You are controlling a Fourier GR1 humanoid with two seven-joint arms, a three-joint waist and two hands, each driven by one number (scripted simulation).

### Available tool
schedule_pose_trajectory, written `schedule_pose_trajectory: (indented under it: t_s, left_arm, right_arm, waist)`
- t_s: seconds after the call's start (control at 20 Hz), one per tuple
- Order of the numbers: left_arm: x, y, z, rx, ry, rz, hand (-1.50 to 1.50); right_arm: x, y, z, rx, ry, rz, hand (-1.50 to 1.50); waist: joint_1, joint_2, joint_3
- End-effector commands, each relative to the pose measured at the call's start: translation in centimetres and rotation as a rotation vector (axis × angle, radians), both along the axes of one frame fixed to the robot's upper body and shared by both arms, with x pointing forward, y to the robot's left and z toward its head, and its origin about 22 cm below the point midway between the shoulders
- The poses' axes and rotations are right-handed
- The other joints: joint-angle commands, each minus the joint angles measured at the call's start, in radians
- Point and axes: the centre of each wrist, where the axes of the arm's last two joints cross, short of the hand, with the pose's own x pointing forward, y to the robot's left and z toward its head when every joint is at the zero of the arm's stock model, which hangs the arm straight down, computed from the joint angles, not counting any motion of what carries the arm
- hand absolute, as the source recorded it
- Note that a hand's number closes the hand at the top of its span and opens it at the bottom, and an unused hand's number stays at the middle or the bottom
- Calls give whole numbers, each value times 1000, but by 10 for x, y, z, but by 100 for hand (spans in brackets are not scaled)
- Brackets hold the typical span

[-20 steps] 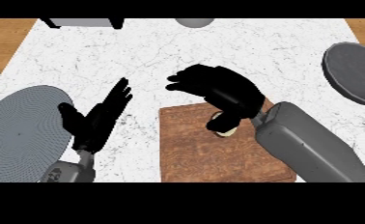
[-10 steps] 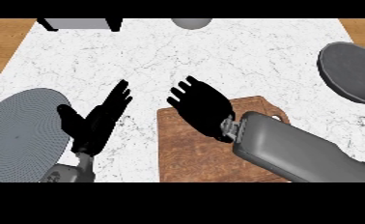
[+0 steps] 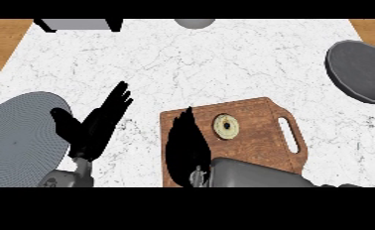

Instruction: Pick the cupcake from the cutting board and place it in the pan

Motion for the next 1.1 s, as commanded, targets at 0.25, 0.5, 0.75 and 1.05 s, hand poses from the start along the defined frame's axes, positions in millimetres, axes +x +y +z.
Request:
schedule_pose_trajectory:
  t_s: [0.25, 0.5, 0.75, 1.05]
  left_arm:
    - [1, -11, 14, 6, -9, -23, 0]
    - [-8, -3, 7, 12, -14, -5, 0]
    - [4, -17, 16, -1, -9, -33, 0]
    - [1, -18, 4, -4, -16, -39, 0]
  right_arm:
    - [-37, 4, -31, -70, -72, -105, -150]
    - [-36, -4, -36, -127, -144, -79, -150]
    - [-10, -17, -27, -133, -192, -105, -150]
    - [5, -37, -47, -138, -195, -82, -150]
  waist:
    - [9, 8, 2]
    - [13, 8, 2]
    - [12, 10, 2]
    - [15, 11, 2]
